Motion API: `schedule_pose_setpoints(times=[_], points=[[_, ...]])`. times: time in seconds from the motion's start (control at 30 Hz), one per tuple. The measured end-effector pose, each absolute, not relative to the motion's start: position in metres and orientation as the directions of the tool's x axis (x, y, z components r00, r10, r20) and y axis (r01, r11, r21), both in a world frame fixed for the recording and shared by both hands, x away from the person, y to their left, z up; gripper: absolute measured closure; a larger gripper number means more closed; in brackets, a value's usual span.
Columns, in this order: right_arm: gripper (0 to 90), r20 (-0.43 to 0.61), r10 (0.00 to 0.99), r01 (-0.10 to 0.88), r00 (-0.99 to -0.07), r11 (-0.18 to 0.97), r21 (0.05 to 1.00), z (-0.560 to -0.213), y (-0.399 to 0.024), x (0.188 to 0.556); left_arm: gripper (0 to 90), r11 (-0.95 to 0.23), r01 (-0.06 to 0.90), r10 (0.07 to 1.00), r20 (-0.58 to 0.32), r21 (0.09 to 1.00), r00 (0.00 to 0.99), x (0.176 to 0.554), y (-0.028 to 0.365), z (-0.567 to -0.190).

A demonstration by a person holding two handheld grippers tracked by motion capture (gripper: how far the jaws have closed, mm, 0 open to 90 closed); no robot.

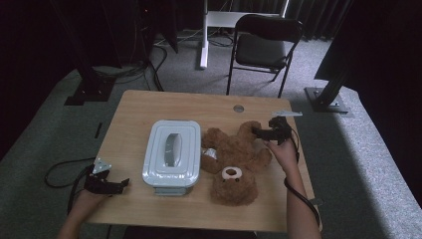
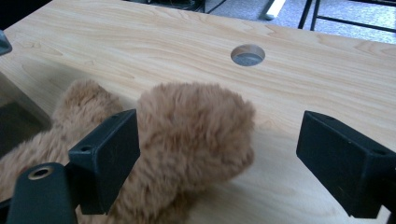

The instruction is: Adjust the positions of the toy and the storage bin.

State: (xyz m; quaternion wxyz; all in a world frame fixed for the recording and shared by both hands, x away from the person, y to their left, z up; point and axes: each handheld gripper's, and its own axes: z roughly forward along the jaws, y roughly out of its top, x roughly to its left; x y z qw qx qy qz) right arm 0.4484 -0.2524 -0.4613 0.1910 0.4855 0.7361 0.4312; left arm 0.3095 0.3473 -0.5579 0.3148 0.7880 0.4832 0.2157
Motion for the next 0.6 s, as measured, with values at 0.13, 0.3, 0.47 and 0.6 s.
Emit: schedule_pose_setpoints(times=[0.13, 0.3, 0.47, 0.6], points=[[12.5, 0.145, 0.878, 0.564, -0.456, 0.16, 0.81, -0.46, -0.247, 0.462, 0.4, -0.335, 0.626, 0.897, 0.036, 0.704, 0.44, 0.31, 0.347, -0.558], [12.3, 0.155, 0.877, 0.597, -0.454, 0.17, 0.784, -0.462, -0.244, 0.479, 0.4, -0.335, 0.626, 0.897, 0.036, 0.704, 0.441, 0.31, 0.347, -0.558], [12.1, 0.191, 0.868, 0.628, -0.458, 0.164, 0.76, -0.468, -0.245, 0.488, 0.4, -0.336, 0.626, 0.897, 0.036, 0.704, 0.441, 0.31, 0.347, -0.558], [12.1, 0.22, 0.852, 0.651, -0.474, 0.171, 0.74, -0.474, -0.246, 0.491, 0.4, -0.336, 0.625, 0.897, 0.036, 0.704, 0.441, 0.31, 0.347, -0.558]])
